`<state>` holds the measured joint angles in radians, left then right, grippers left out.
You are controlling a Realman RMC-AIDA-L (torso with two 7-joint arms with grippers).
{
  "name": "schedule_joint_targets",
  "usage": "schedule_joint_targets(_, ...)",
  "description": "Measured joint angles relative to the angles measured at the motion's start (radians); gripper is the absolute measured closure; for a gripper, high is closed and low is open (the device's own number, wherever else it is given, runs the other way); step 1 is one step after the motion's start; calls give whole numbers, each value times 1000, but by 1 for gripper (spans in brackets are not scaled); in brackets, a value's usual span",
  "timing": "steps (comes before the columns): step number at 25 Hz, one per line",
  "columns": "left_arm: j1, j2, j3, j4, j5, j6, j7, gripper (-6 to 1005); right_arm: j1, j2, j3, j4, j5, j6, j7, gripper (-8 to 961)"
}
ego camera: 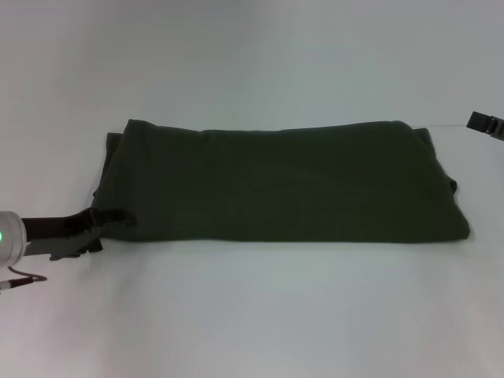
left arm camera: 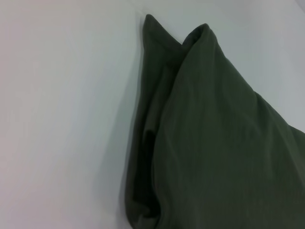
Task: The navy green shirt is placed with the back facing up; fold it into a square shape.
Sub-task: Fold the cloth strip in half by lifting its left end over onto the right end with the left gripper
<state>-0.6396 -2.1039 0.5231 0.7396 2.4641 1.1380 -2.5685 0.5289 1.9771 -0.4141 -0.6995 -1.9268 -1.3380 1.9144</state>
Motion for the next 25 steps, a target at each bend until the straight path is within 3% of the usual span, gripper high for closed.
schedule_joint_targets(25,-16,4,-1,-26,17,-48,-55,114,-3,-6,0,0,14,0,-1,39)
